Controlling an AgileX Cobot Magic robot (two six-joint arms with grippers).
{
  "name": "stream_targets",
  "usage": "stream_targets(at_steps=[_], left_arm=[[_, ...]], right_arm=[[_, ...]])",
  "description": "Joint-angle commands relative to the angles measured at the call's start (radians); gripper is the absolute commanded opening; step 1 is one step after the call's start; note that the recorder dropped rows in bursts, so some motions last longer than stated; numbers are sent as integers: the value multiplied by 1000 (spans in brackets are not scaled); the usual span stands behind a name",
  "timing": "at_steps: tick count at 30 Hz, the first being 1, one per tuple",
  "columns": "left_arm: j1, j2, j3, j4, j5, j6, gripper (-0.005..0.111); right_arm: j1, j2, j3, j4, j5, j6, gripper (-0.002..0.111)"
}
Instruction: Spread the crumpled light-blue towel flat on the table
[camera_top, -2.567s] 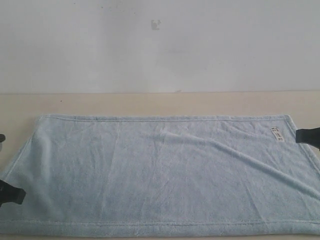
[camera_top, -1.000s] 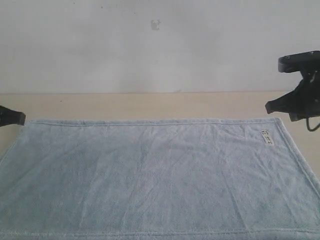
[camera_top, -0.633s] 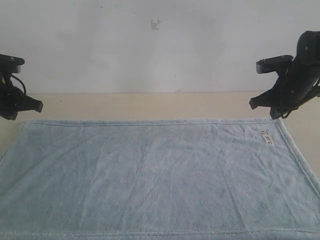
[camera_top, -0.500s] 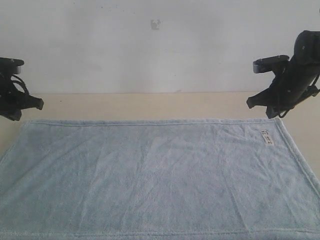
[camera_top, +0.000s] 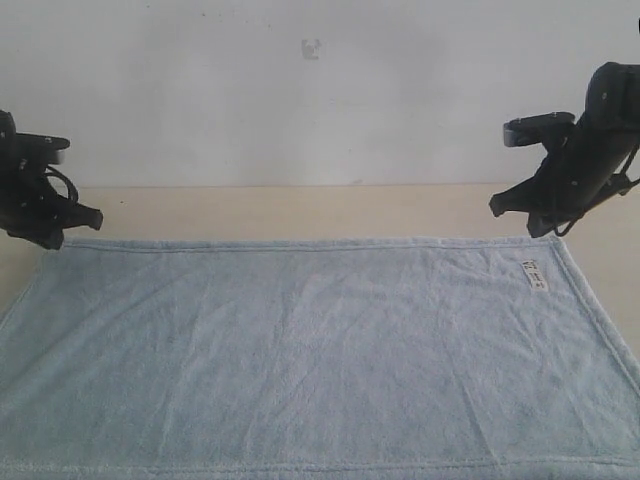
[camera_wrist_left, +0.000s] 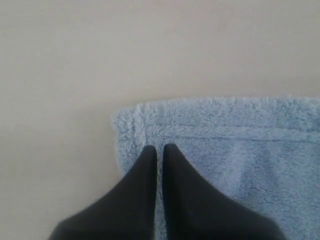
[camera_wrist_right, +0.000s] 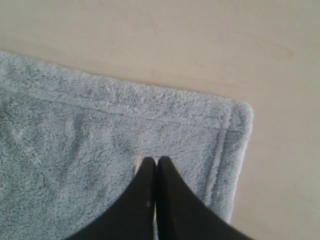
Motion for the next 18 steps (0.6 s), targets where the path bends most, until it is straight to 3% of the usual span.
stream_targets(at_steps=[1,11,13,18], left_arm=[[2,5,-8,7,0,6,4],[2,78,-8,172,-35,-45,4],[0,61,-8,228,-76,-72,4],[0,-57,-8,204,-150,-119,4]], right_arm=[[-2,-3,-6,19,-4,-12,0],[-2,-7,-6,61,27,-33,0],[-2,-9,-6,68,19,-38,0],[-2,-26,-4,94,-13,-70,0]])
